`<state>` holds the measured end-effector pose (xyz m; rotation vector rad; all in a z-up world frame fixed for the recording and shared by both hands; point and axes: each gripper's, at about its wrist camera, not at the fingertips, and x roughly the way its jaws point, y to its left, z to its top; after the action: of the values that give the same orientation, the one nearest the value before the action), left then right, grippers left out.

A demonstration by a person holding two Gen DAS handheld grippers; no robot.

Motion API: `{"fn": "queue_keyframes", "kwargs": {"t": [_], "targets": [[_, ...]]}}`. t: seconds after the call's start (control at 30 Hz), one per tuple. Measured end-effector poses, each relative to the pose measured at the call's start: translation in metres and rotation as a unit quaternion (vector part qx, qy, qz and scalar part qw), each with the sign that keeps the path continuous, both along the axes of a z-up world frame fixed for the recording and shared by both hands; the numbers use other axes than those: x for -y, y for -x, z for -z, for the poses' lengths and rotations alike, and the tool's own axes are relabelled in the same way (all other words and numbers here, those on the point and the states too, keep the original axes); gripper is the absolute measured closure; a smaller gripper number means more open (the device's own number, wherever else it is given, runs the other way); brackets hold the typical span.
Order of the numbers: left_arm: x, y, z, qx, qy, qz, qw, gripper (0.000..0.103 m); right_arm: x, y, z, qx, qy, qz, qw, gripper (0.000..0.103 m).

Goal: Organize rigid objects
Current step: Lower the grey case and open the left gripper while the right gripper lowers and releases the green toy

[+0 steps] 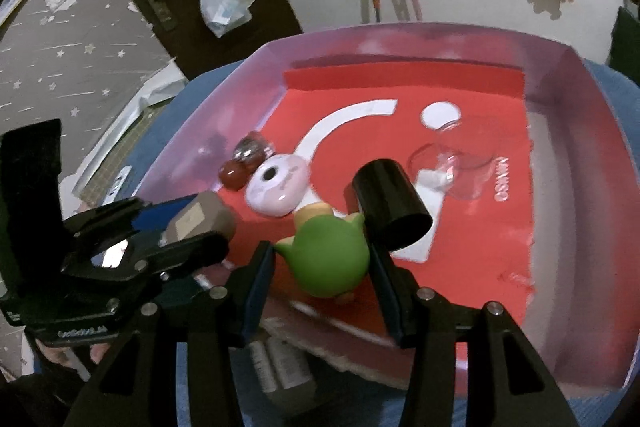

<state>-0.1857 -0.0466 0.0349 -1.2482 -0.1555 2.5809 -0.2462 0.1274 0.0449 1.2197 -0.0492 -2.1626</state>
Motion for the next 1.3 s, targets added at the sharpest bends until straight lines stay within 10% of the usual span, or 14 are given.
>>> {"fn": "queue_keyframes", "kwargs": {"t": [1.3], "targets": [[-0.005,0.054,0.028,0.015,0.008,-0.045,0.9988,0.054,-0.019,0.026,0.007,-0.066,-0.068,0.088,0.992,0.052]]}}
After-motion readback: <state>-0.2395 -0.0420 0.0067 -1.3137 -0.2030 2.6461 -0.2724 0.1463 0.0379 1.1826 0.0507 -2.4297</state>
